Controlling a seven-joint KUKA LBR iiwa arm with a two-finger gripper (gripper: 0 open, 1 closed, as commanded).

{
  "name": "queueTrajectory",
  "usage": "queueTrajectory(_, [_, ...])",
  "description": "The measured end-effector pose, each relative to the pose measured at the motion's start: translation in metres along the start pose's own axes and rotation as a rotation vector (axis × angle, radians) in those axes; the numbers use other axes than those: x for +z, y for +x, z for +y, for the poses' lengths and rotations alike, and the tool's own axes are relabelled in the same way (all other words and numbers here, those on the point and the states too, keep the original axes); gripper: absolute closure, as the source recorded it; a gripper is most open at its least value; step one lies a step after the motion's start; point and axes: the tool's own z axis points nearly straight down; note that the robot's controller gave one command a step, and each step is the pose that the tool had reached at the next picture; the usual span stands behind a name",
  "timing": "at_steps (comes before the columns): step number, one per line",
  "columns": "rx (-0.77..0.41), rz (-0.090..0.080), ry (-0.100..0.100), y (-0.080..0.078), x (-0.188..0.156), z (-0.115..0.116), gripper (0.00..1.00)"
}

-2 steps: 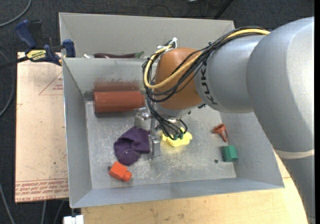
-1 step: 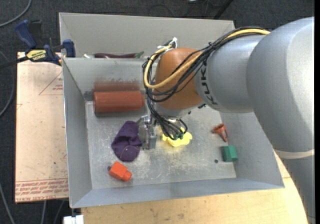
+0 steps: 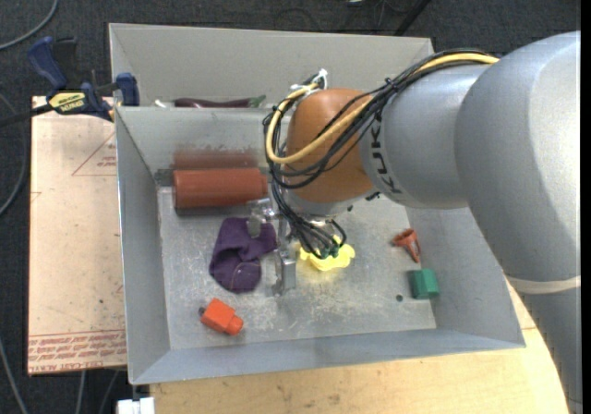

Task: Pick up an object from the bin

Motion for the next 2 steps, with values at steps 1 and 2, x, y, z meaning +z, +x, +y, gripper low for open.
queueTrajectory(1, [0.0, 0.0, 0.0, 0.0, 0.0, -0.0001, 1.0])
queueTrajectory(2, [0.0, 0.0, 0.0, 0.0, 0.0, -0.0001, 0.0])
